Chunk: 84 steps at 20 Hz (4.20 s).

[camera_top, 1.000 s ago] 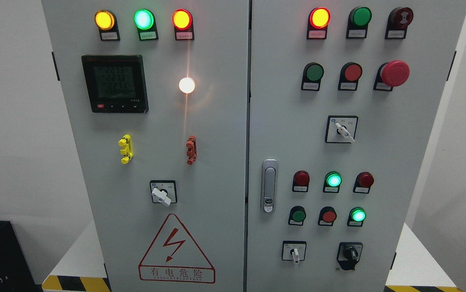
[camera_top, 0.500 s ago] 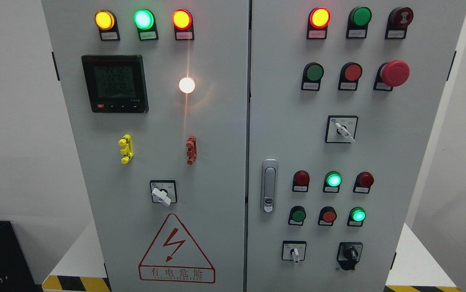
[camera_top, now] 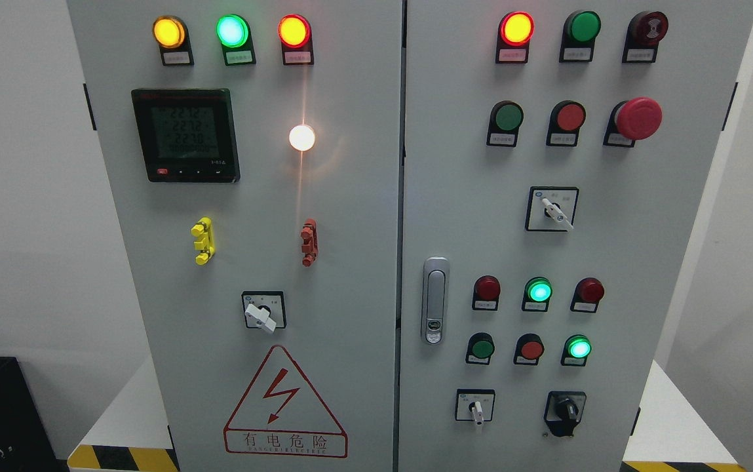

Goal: Flip black knob to close circuit

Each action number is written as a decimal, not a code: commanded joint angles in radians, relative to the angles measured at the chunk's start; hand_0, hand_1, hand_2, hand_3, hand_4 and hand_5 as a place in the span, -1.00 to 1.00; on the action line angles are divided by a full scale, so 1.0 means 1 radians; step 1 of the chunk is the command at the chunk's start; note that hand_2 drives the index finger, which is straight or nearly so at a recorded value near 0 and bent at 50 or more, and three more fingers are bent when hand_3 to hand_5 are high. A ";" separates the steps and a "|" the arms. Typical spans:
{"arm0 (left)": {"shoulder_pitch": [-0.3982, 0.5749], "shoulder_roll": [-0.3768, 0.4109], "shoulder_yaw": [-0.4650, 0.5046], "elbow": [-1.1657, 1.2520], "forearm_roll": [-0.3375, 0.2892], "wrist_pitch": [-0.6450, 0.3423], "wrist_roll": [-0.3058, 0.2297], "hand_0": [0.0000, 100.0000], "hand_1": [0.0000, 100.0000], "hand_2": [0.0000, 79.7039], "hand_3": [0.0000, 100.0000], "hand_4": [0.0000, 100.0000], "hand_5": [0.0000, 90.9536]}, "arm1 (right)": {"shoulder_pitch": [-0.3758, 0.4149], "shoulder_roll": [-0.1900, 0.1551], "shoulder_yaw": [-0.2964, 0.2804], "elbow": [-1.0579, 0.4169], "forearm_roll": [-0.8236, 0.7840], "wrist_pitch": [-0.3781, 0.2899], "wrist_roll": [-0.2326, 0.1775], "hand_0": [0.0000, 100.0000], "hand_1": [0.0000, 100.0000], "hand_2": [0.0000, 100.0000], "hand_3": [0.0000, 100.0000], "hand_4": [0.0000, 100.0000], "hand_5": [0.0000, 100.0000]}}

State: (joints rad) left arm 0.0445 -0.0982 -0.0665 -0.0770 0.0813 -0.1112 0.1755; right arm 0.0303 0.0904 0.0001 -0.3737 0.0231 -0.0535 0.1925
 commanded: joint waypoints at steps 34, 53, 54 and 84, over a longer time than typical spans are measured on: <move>0.000 0.000 0.001 -0.001 0.000 -0.001 -0.001 -0.76 0.11 -1.00 -1.00 -1.00 -1.00 | -0.055 0.026 -0.012 -0.893 1.095 0.001 -0.271 -1.00 -1.00 0.38 0.66 0.34 0.08; 0.000 0.000 0.001 -0.001 0.000 -0.001 -0.001 -0.76 0.11 -1.00 -1.00 -1.00 -1.00 | -0.038 0.038 0.000 -1.309 1.166 0.153 -0.188 -1.00 -1.00 0.65 0.93 0.60 0.45; 0.000 0.000 0.001 0.000 0.000 -0.001 -0.001 -0.76 0.11 -1.00 -1.00 -1.00 -1.00 | -0.039 0.038 -0.002 -1.318 1.166 0.159 -0.186 -1.00 -1.00 0.66 0.93 0.60 0.46; 0.000 0.000 0.001 0.000 0.000 -0.001 0.001 -0.76 0.11 -1.00 -1.00 -1.00 -1.00 | -0.162 0.025 -0.108 -1.350 1.253 0.250 -0.076 -1.00 -1.00 0.64 0.97 0.64 0.51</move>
State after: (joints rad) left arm 0.0445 -0.0982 -0.0665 -0.0770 0.0814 -0.1112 0.1751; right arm -0.1129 0.1187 -0.0734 -1.7029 1.2755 0.1958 0.1149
